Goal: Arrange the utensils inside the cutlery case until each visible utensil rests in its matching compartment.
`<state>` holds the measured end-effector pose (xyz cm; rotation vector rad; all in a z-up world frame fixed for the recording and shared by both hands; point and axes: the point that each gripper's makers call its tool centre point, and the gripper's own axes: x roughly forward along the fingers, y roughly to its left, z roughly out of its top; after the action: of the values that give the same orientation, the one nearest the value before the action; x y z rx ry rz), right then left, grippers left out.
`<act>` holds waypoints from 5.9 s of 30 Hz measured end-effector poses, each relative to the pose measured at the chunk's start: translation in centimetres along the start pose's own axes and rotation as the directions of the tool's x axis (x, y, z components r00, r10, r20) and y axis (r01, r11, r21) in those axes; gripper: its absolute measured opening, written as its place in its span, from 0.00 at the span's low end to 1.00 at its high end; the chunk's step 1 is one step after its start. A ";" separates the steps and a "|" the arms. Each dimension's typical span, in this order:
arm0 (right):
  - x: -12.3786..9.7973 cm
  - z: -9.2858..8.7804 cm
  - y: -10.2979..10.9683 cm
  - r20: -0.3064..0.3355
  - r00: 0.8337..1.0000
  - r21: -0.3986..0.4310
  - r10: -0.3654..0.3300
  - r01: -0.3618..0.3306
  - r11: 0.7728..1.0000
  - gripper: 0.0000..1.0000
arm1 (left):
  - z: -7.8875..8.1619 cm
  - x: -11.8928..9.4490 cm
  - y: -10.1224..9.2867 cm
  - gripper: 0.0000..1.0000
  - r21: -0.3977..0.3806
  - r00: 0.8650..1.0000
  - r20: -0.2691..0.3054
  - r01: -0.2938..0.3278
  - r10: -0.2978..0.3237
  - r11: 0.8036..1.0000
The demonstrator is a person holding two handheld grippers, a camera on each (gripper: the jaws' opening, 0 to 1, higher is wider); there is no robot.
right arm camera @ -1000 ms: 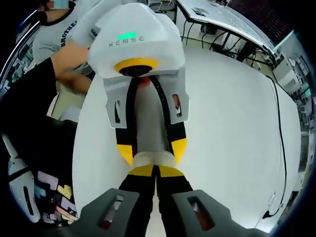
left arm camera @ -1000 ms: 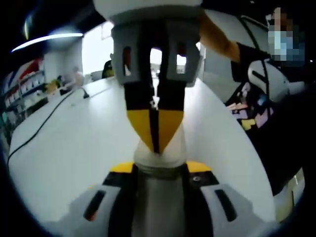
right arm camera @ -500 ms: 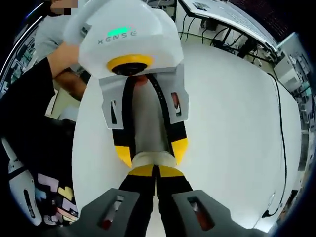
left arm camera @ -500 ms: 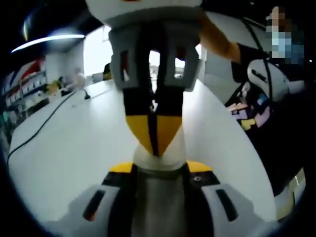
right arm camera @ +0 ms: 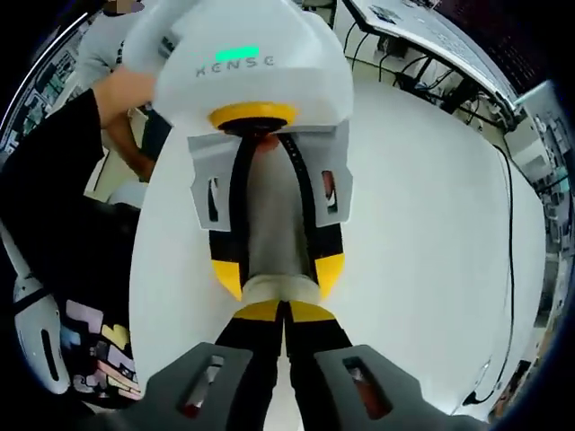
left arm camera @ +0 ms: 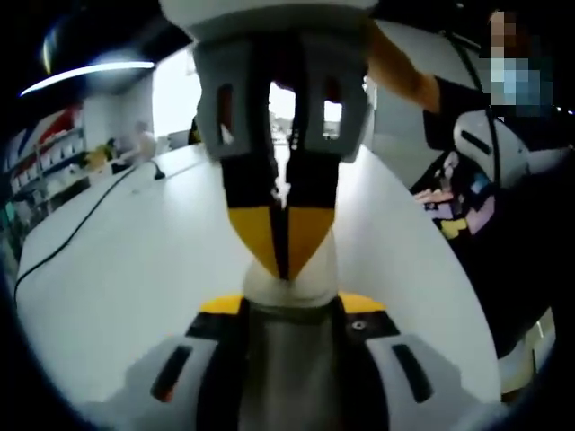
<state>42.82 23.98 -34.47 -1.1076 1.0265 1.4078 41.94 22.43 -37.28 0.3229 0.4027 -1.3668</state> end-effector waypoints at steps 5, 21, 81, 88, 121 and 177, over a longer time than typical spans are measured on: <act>-2.2 -0.3 0.2 0.099 0.995 -0.039 -0.002 0.006 0.999 0.11 | 0.0 0.0 0.2 0.36 -0.001 1.000 -0.028 -0.002 0.002 1.000; -3.6 -11.9 0.7 0.154 0.980 0.003 -0.126 0.127 0.992 0.53 | -0.4 -0.5 1.1 0.40 -0.003 0.958 -0.285 -0.022 0.020 1.000; 0.3 -16.8 2.6 0.168 0.982 0.081 -0.081 0.068 0.994 0.43 | 0.7 3.2 0.0 0.45 0.029 0.728 -0.686 0.045 -0.013 0.999; -0.3 -17.4 1.3 0.184 0.981 0.087 -0.067 0.052 0.995 0.43 | 1.1 3.5 0.0 0.45 0.016 0.713 -0.701 0.046 -0.021 0.999; -3.5 -29.1 -0.2 0.212 0.964 0.241 -0.161 0.108 0.965 0.43 | 7.1 15.0 2.8 0.45 0.093 0.711 -0.699 0.202 -0.081 0.975; -6.7 -30.4 -0.4 0.383 0.771 0.488 -0.508 0.298 0.820 0.89 | 8.5 13.1 2.3 0.83 0.064 0.926 -0.377 0.053 -0.025 0.997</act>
<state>46.65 -6.91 -34.39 -0.5599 0.5973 0.9780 46.94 7.53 -35.77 0.6466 0.6810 -1.3607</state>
